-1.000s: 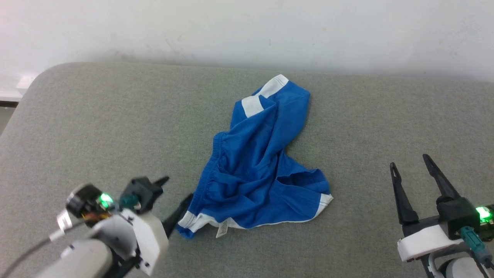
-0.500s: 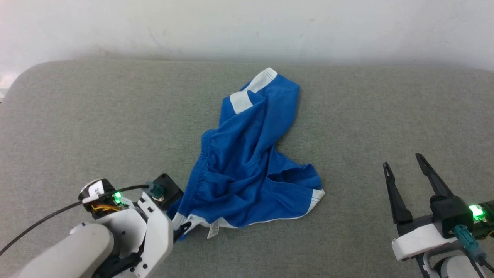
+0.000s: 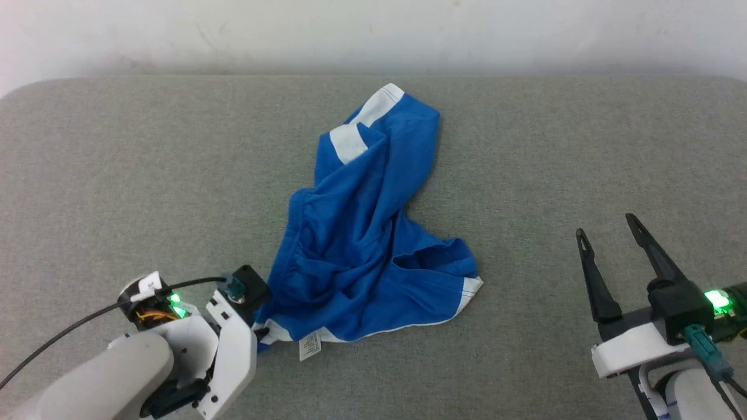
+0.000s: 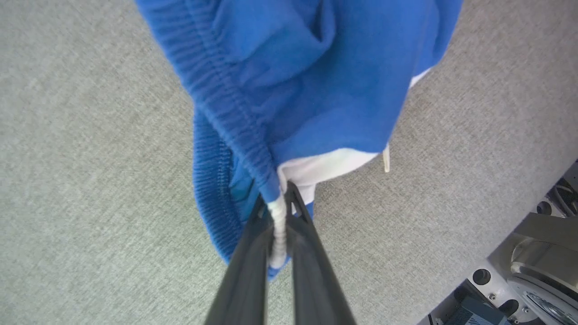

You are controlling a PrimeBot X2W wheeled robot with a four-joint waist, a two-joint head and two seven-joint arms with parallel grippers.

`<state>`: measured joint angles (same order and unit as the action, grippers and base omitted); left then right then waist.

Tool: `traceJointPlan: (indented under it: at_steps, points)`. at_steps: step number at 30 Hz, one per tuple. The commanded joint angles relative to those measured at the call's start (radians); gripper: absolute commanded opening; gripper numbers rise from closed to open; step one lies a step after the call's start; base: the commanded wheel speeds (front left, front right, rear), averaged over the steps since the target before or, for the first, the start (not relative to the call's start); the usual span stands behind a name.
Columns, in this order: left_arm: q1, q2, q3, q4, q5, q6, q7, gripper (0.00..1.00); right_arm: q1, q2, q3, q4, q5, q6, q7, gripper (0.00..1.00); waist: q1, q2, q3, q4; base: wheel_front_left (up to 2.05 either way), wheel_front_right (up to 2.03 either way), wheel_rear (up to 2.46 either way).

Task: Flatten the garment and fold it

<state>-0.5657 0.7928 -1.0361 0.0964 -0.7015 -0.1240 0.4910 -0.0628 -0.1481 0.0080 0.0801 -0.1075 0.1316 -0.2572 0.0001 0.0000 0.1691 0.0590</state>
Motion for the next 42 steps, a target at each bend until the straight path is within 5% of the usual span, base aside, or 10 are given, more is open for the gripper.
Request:
traceJointPlan:
  at_steps: [1, 7, 13, 17, 22, 34, 36, 37, 42]
  points:
    - [-0.02, 0.006, 0.006, 0.01, -0.013, -0.007, -0.03, 0.0, -0.026, -0.019, 0.018, 0.002, -0.006, -0.001, -0.005, 1.0, -0.0001, 0.0, -0.008, 0.009, 0.0, 0.0, 0.0]
    - [0.006, 0.016, 0.032, -0.003, -0.027, 0.011, -0.116, 0.0, -0.118, -0.178, 0.235, 0.047, 0.071, -0.001, 0.049, 1.0, -0.0001, 0.0, -0.037, 0.036, 0.0, 0.0, 0.0]
    - [0.037, 0.003, 0.035, -0.007, -0.03, 0.036, -0.159, 0.0, -0.331, -0.456, 0.68, 0.0, 0.358, -0.001, 0.39, 1.0, -0.0001, 0.0, -0.041, 0.053, 0.0, 0.0, 0.0]
    - [0.036, -0.015, 0.034, 0.0, -0.025, 0.04, -0.18, 0.0, -0.488, -0.555, 0.898, -0.064, 0.6, -0.001, 0.614, 1.0, -0.0001, 0.0, -0.028, 0.071, 0.0, 0.0, 0.0]
    - [0.018, -0.042, 0.035, 0.018, -0.011, 0.041, -0.21, 0.0, -0.632, -0.577, 1.061, -0.033, 0.786, -0.001, 0.768, 1.0, -0.0001, 0.0, 0.0, 0.101, 0.0, 0.0, 0.0]
    - [-0.019, -0.103, 0.031, 0.09, 0.003, 0.027, -0.278, 0.0, -0.727, -0.468, 1.244, 0.247, 0.935, -0.001, 0.756, 1.0, -0.0001, 0.0, 0.078, 0.149, 0.0, 0.0, 0.0]
    - [-0.019, -0.109, 0.031, 0.105, 0.001, 0.026, -0.289, 0.0, -0.722, -0.464, 1.258, 0.257, 0.947, -0.001, 0.744, 0.15, -0.0001, 0.0, 0.081, 0.149, 0.0, 0.0, 0.0]
    - [-0.018, -0.11, 0.031, 0.112, -0.001, 0.025, -0.294, 0.0, -0.72, -0.464, 1.261, 0.258, 0.954, -0.001, 0.73, 0.0, -0.0001, 0.0, 0.08, 0.147, 0.0, 0.0, 0.0]
    - [0.013, -0.104, 0.055, 0.124, -0.028, 0.04, -0.346, 0.0, -0.723, -0.491, 1.268, 0.232, 0.951, -0.001, 0.587, 0.0, -0.0001, 0.0, 0.044, 0.125, 0.0, 0.0, 0.0]
